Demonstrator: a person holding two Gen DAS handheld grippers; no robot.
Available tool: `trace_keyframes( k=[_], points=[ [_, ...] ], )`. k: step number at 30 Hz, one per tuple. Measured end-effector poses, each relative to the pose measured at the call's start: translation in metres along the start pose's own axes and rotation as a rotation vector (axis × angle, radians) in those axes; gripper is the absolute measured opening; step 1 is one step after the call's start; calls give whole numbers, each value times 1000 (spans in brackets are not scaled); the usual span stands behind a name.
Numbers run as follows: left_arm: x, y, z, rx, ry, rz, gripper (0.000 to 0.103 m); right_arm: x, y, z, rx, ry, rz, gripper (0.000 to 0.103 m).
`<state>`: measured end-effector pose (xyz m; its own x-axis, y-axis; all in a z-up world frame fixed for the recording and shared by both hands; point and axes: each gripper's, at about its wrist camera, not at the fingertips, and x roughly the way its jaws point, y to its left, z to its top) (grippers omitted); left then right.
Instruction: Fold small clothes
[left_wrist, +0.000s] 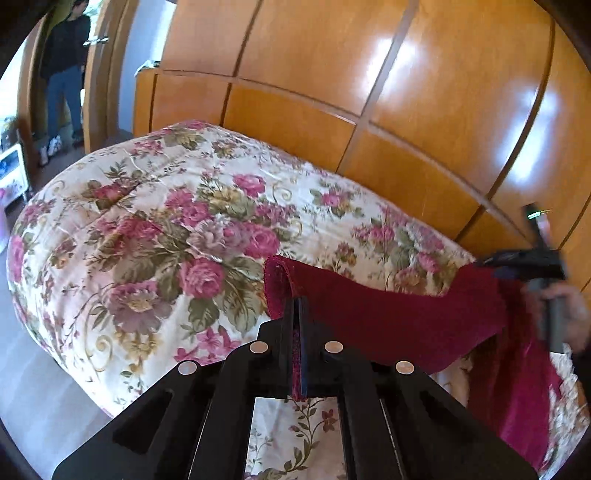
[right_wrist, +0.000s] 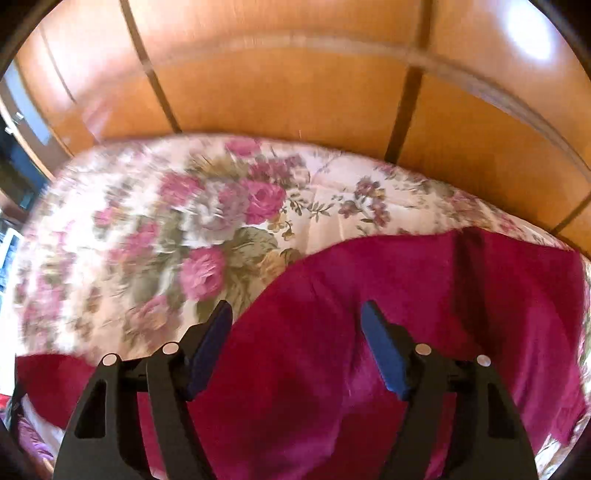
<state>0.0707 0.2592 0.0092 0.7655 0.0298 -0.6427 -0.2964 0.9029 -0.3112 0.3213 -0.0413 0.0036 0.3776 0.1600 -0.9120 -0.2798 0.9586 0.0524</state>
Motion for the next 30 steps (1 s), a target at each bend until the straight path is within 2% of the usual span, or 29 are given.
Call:
trace_keyframes(
  k=[2, 3, 4, 6, 8, 11, 16, 18, 21, 25, 26, 28, 29, 30],
  points=[
    [-4, 2, 4, -8, -12, -6, 1, 39, 9, 8, -36, 120, -160, 59],
    [-5, 3, 6, -11, -21, -9, 1, 58, 11, 7, -49, 177, -184, 57],
    [-7, 3, 8, -12, -30, -15, 1, 62, 13, 5, -63, 178, -193, 54],
    [-9, 2, 13, -11, -46, -21, 1, 58, 22, 5, -106, 150, -172, 16],
    [-11, 2, 20, -17, -73, -29, 1, 48, 27, 7, -129, 99, -172, 8],
    [-15, 1, 37, -19, -125, -24, 1, 26, 17, 18, -92, 25, -61, 7],
    [-19, 6, 73, -7, -226, 57, 1, -23, 11, 53, -27, -145, 100, 6],
    [-13, 11, 87, -12, -243, 99, 1, -35, 19, 66, -22, -205, 115, 6],
    [12, 23, 106, -36, -219, 177, 1, -16, 36, 86, -15, -217, 104, 6],
    [52, 30, 114, -38, -118, 248, 1, 17, 51, 79, -68, -180, 70, 7],
    [63, 31, 112, -40, -89, 274, 1, 21, 52, 75, -80, -168, 76, 11],
    [79, 30, 106, -20, -13, 257, 1, 27, 49, 64, -82, -169, 68, 40],
    [82, 31, 101, -16, 1, 261, 1, 26, 44, 59, -70, -175, 80, 62],
    [82, 32, 97, -14, 4, 262, 4, 20, 37, 50, -50, -190, 97, 63]
  ],
)
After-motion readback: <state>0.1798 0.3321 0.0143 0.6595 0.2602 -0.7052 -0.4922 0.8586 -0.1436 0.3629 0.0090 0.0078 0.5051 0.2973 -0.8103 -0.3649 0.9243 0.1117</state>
